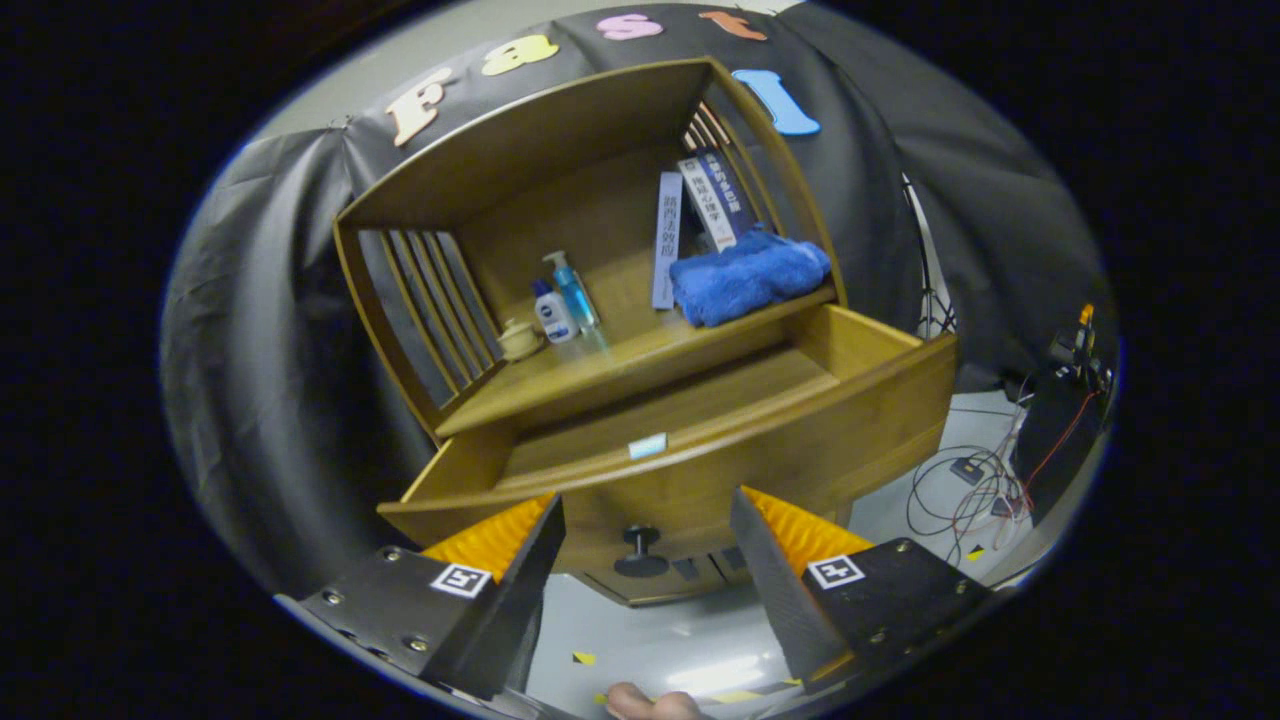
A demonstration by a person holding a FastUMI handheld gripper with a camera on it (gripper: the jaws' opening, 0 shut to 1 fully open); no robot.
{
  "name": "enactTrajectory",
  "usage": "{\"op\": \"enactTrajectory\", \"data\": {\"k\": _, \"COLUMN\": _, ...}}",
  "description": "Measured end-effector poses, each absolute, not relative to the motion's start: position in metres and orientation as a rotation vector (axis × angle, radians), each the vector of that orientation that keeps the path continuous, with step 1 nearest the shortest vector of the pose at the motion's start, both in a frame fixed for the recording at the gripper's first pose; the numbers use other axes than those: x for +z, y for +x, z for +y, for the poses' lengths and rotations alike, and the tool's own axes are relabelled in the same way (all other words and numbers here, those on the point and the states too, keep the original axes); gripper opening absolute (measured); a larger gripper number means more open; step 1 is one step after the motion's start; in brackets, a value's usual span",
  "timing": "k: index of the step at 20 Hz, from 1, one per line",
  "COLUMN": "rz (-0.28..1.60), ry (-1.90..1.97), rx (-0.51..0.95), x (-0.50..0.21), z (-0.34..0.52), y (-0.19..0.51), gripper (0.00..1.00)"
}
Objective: Pull open the drawer, take out the items inside it, and place them on the countertop above the cabinet.
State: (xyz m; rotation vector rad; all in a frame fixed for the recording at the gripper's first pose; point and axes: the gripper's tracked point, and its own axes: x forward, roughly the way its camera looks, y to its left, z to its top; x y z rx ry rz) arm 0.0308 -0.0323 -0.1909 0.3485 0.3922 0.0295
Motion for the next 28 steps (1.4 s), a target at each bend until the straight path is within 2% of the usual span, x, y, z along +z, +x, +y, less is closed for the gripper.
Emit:
{"op": "enactTrajectory", "data": {"k": 6, "rz": 0.530, "ry": 0.326, "rx": 0.064, "x": -0.148, "z": -0.034, "y": 0.081, "gripper": 0.99}}
{"op": "enactTrajectory", "data": {"k": 10, "rz": 0.824, "ry": 0.238, "rx": 0.074, "x": -0.185, "z": -0.030, "y": 0.104, "gripper": 1.00}}
{"op": "enactTrajectory", "data": {"k": 19, "rz": 1.101, "ry": 0.028, "rx": 0.043, "x": -0.265, "z": 0.010, "y": 0.153, "gripper": 0.96}}
{"op": "enactTrajectory", "data": {"k": 23, "rz": 1.208, "ry": -0.024, "rx": 0.010, "x": -0.293, "z": 0.011, "y": 0.159, "gripper": 0.73}}
{"op": "enactTrajectory", "data": {"k": 27, "rz": 1.249, "ry": -0.070, "rx": -0.006, "x": -0.313, "z": 0.010, "y": 0.164, "gripper": 0.72}}
{"op": "enactTrajectory", "data": {"k": 28, "rz": 1.249, "ry": -0.079, "rx": -0.011, "x": -0.322, "z": 0.009, "y": 0.165, "gripper": 0.65}}
